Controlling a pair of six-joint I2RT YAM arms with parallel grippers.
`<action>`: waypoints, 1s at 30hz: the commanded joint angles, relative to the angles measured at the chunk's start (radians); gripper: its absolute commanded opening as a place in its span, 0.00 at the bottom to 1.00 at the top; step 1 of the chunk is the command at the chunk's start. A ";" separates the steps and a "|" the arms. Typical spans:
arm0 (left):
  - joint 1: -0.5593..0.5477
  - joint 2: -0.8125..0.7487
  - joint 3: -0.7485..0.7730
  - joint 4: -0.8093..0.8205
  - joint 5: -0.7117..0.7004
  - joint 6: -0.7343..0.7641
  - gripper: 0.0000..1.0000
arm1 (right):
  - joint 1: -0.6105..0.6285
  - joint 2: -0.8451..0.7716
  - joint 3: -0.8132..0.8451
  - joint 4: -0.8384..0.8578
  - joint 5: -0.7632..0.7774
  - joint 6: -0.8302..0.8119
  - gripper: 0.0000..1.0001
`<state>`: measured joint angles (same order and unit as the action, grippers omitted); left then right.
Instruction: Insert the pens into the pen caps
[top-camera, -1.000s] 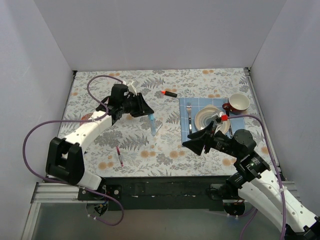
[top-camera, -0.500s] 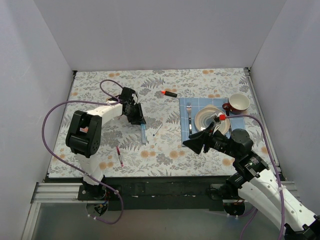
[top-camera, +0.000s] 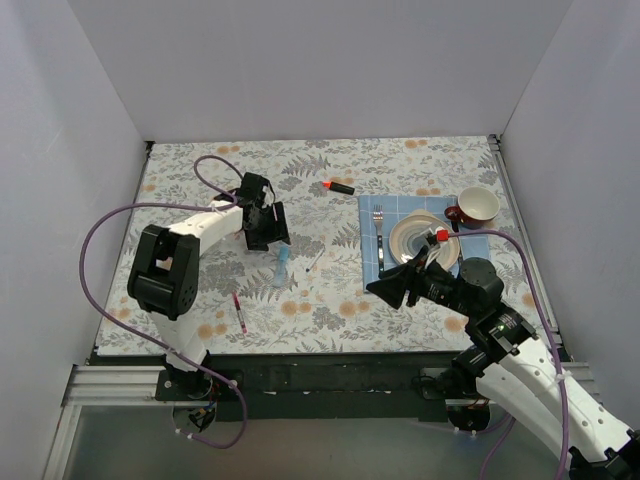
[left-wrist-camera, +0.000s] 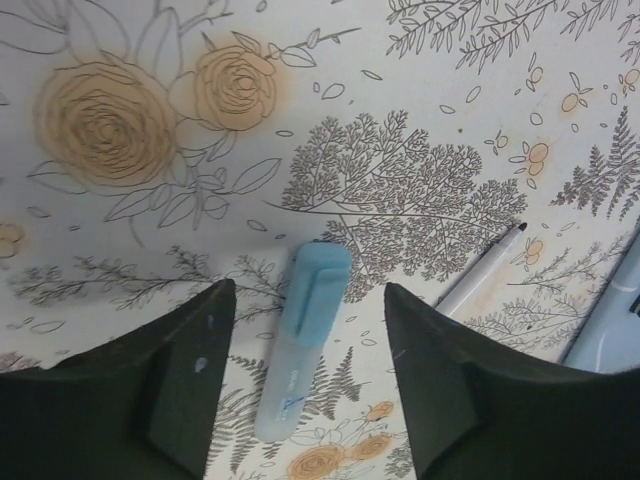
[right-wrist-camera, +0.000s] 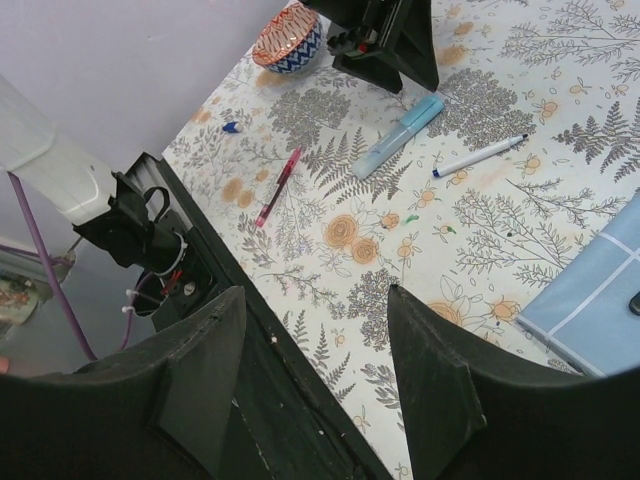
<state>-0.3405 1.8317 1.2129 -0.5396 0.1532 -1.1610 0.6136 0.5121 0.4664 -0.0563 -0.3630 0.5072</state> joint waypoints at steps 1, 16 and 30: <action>0.001 -0.140 0.040 -0.046 -0.183 -0.019 0.67 | 0.000 -0.014 0.000 0.016 0.016 -0.009 0.65; 0.003 -0.451 -0.220 -0.321 -0.432 -0.356 0.52 | -0.002 0.006 -0.034 0.077 -0.005 0.039 0.64; 0.003 -0.367 -0.325 -0.327 -0.403 -0.402 0.42 | 0.000 0.026 -0.051 0.099 -0.008 0.051 0.63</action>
<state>-0.3397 1.4700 0.9180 -0.8631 -0.2405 -1.5307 0.6136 0.5339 0.4263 -0.0257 -0.3622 0.5480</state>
